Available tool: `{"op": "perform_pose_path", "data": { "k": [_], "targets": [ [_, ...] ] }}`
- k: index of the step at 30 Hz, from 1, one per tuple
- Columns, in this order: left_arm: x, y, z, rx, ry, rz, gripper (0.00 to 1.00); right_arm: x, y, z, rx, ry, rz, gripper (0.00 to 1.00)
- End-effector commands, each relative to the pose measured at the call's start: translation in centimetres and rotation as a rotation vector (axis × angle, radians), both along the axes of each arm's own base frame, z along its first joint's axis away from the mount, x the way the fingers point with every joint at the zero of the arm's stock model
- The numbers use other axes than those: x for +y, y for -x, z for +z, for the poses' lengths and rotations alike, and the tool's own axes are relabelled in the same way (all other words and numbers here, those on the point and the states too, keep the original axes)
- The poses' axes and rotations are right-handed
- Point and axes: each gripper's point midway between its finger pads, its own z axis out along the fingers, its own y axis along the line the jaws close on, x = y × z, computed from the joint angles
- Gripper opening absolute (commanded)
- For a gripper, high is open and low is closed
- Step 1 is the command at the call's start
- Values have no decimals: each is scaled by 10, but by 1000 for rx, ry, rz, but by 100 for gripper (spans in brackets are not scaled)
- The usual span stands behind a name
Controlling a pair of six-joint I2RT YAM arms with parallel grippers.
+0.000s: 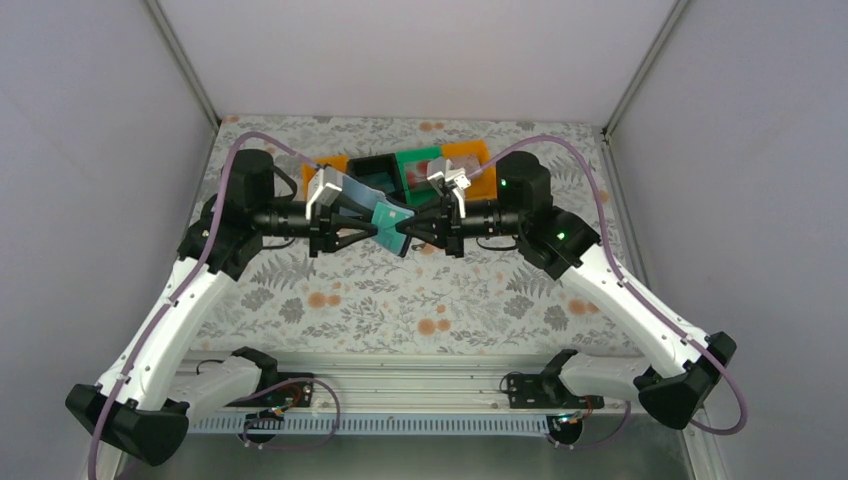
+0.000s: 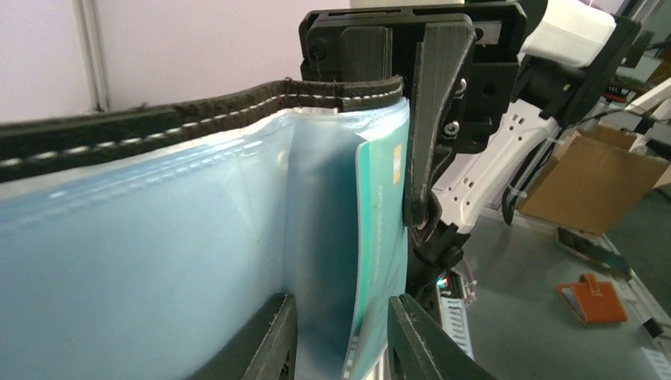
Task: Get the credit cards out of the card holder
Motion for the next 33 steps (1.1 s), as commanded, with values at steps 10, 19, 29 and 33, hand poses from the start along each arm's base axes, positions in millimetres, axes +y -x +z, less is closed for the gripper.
{"op": "perform_pose_path", "data": {
  "k": [10,19,29,33],
  "targets": [
    [-6,32,23,2,83,-183,2,8,0,-3,-23,-19,39,4],
    [2,9,23,15,89,-50,2,2,5,-17,31,-14,57,29],
    [2,22,17,37,91,-121,4,-5,10,-6,-3,-43,60,4],
    [3,11,18,69,77,-76,14,-5,11,-10,5,-24,78,4]
  ]
}}
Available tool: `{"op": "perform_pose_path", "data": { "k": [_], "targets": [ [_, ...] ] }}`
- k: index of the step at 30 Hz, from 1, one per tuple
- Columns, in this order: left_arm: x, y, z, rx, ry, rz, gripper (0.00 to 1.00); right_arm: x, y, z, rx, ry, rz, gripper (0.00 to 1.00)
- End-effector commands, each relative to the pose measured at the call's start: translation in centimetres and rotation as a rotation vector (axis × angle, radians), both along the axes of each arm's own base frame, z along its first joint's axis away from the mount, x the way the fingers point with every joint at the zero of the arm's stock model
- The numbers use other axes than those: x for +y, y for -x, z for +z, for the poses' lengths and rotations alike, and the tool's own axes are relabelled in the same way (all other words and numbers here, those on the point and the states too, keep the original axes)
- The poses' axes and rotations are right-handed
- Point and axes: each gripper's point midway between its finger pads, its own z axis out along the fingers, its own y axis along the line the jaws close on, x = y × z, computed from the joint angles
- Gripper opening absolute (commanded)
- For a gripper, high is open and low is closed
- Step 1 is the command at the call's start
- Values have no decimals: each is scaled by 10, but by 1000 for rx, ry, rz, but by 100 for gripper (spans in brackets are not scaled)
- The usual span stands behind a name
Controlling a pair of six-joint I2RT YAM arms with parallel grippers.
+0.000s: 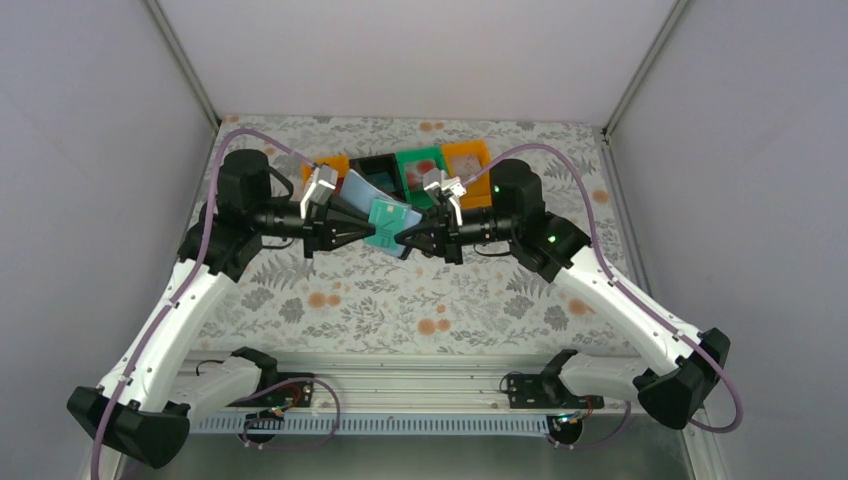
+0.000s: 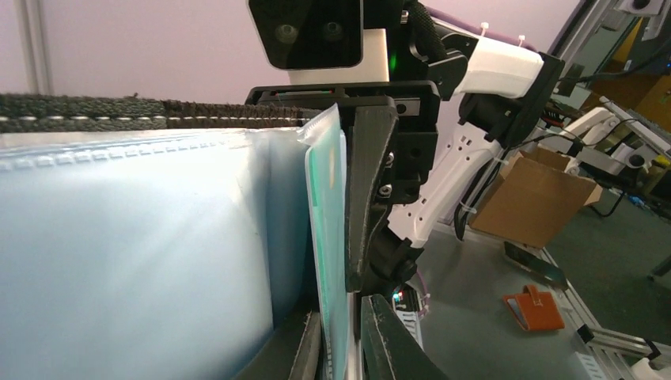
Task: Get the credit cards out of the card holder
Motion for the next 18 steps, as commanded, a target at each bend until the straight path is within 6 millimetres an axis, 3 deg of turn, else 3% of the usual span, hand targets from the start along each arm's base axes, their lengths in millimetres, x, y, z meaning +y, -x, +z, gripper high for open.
{"op": "perform_pose_path", "data": {
  "k": [1,7,10,18],
  "targets": [
    [2,-2,7,3,7,1,14,-6,9,13,-48,-31,33,4],
    [1,-5,6,32,13,0,13,-8,11,12,-52,-25,36,4],
    [1,-9,8,44,18,16,3,-9,11,11,-47,-24,40,4],
    [5,-4,13,17,18,-23,2,-16,9,5,-53,-9,6,4]
  ]
}}
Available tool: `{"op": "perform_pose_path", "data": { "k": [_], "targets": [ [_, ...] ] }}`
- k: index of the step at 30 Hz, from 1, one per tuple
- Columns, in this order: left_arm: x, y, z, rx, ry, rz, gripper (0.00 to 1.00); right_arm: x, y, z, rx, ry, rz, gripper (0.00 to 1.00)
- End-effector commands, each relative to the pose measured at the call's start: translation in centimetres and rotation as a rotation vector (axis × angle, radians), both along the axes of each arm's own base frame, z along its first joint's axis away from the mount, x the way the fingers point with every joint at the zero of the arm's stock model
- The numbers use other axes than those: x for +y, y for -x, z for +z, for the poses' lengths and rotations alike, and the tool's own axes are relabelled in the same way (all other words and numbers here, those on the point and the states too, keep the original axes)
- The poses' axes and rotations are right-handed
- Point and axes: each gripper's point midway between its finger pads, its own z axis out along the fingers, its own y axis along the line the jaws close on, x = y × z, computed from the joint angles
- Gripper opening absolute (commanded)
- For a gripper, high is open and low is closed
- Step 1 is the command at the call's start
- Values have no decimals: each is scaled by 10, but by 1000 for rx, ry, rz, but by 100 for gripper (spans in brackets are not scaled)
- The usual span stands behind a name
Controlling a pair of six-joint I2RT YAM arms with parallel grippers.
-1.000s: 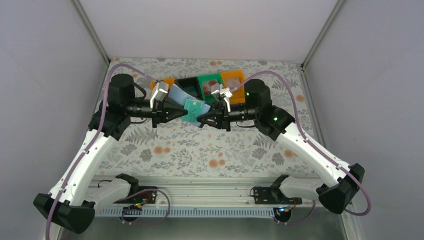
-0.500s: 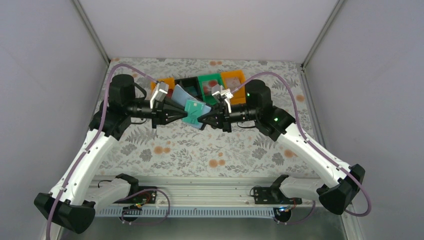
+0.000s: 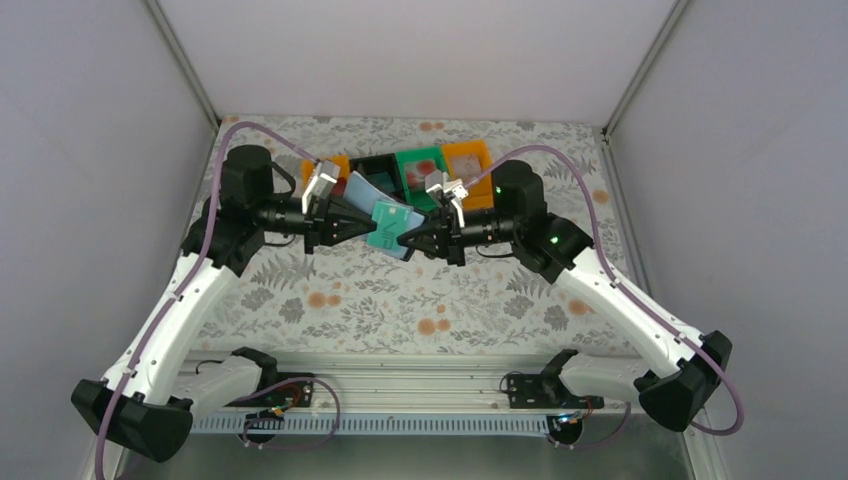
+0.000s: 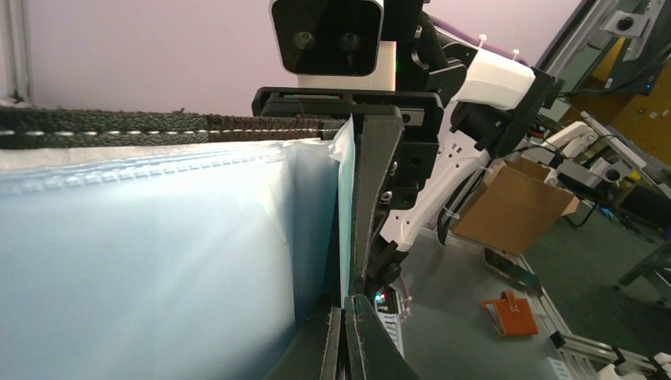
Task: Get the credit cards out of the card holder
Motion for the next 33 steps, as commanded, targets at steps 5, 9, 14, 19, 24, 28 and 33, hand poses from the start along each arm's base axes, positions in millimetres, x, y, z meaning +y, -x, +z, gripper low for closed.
{"op": "perform_pose_path", "data": {
  "k": [5,9,14,19,24,28,33],
  "targets": [
    [11,-5,10,-54,3,28,2,-25,3,0,-35,-10,-26,4],
    [12,-13,5,-61,-15,78,2,-29,2,-2,-25,-4,-27,4],
    [20,-33,-1,-35,-47,193,2,-34,-10,-15,21,29,-85,4],
    [41,-65,-2,-23,-70,384,2,-32,-34,-121,327,239,-170,4],
    [41,-67,-12,46,-48,385,2,-6,-18,-183,518,308,-45,4],
    [42,-65,-17,25,-66,394,2,14,-9,-217,600,349,64,4],
    [43,-60,-14,9,-62,391,2,25,3,-240,677,372,206,4]
  ]
}}
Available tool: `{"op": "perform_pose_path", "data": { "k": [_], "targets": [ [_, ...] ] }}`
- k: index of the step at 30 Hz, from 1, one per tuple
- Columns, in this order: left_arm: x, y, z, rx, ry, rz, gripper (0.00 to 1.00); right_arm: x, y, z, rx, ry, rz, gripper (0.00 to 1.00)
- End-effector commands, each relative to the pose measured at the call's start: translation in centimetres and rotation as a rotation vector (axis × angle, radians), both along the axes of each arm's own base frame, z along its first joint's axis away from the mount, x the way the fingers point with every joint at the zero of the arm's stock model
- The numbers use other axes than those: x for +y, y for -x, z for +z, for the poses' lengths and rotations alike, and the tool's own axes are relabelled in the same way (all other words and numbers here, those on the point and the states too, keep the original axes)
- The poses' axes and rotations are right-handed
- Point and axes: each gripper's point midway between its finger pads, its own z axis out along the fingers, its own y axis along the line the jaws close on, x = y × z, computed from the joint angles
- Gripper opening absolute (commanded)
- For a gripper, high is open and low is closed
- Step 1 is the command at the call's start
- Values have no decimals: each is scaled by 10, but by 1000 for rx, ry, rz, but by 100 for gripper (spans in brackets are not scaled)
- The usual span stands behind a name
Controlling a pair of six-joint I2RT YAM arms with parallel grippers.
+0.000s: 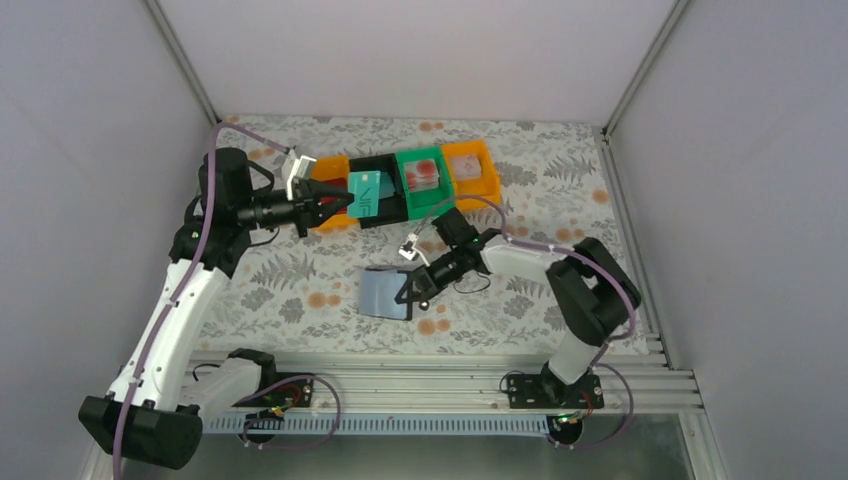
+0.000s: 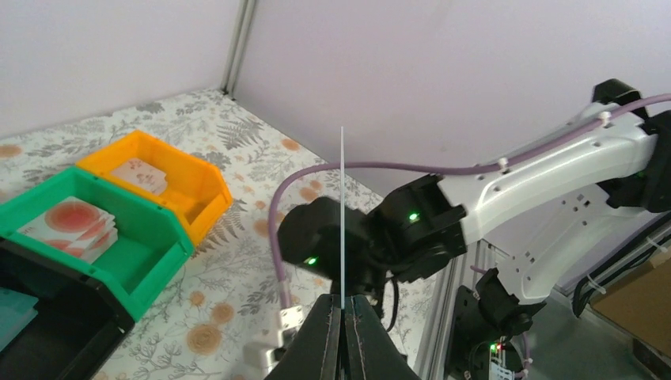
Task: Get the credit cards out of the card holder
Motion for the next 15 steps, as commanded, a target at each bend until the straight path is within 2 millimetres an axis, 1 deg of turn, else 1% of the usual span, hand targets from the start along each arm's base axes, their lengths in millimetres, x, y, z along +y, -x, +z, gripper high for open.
{"op": "perform_pose_path", "data": {
  "k": [1,2,3,5,7,8,9,10,11,12,13,14,15],
  "targets": [
    [2,5,7,-36,4,6,2,21,9,18,18,-144,148,4],
    [2,6,7,-38,3,6,2,24,11,25,15,-169,171,4],
    [2,6,6,-37,3,6,2,30,11,38,3,-207,195,4],
    [2,6,6,-35,6,3,2,36,9,45,-7,-228,210,4],
    [1,5,6,-33,9,3,2,38,6,39,-2,-207,210,5],
    [1,5,6,-32,9,3,2,38,4,30,6,-179,202,7],
    [1,4,5,-30,8,3,2,37,2,17,27,-132,187,11],
    [1,4,5,-31,7,2,2,34,-2,3,37,-72,161,22],
    [1,5,6,-33,6,1,2,30,-8,-11,44,-5,125,37],
    [1,5,5,-30,4,1,2,22,-17,-24,43,68,77,48],
    [1,6,5,-30,2,-1,2,9,-30,-34,42,132,12,56],
    [1,7,4,-29,0,-2,2,-2,-40,-39,36,178,-45,64],
    [2,8,4,-30,-1,-3,2,-15,-51,-38,19,214,-106,72]
  ]
}}
